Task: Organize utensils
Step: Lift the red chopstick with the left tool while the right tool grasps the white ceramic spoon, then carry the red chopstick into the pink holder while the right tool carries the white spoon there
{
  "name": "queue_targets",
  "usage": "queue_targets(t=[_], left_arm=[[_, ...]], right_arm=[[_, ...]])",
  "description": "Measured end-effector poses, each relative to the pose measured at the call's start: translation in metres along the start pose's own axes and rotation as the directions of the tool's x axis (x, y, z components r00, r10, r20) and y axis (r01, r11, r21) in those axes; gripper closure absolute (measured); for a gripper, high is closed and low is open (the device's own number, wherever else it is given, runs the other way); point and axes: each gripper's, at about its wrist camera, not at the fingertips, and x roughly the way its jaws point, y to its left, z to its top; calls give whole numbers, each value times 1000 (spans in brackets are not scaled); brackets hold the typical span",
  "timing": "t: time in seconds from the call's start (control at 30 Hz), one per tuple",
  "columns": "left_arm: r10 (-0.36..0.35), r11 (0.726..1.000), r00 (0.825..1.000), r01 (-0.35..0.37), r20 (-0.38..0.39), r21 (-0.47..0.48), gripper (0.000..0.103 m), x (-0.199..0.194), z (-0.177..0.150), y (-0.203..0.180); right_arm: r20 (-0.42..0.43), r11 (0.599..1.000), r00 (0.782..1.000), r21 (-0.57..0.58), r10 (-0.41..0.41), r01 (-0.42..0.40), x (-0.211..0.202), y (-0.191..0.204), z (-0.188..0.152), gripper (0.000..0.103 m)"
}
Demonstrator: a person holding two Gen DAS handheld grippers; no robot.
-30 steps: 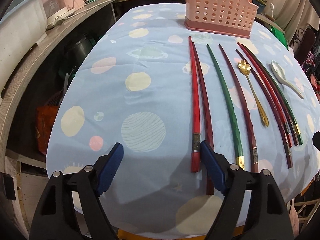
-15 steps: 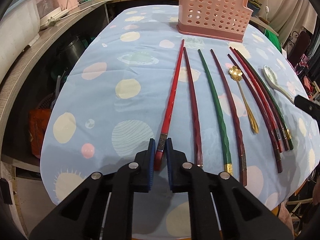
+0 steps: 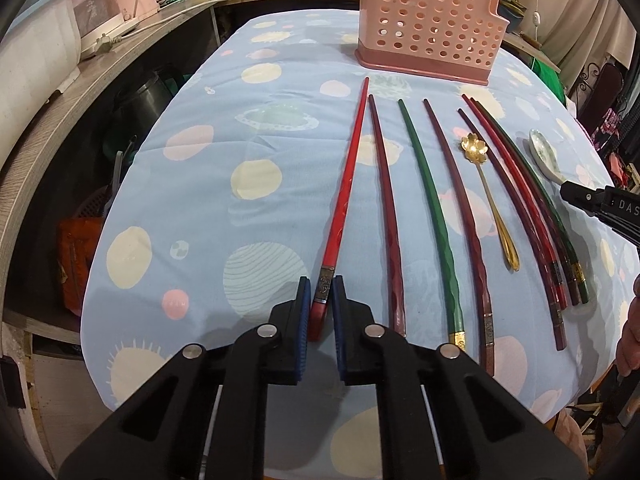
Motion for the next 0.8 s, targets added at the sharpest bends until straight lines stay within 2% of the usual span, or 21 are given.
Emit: queue_targets(t=[0.17,0.37,0.57,0.8], left_arm=[[2,1000,1000,-2,1,2,92,0,0,0],[-24,999,1000,24,8,-22,94,-6,2,4],[-35,999,996,37,77,-31,96,-35,12,8],[-39,998,983,47,177,-39,96,-70,39,11]], right_arm=[[-3,1000,1000,13,17,-17,1,-3,-2,92],[34,1000,999,2,4,-4,-16,-4,1,92],[88,1000,996,-15,-20,22,-39,-4,6,93],[128,999,991,-31,-26,30,-55,-3,15,97]])
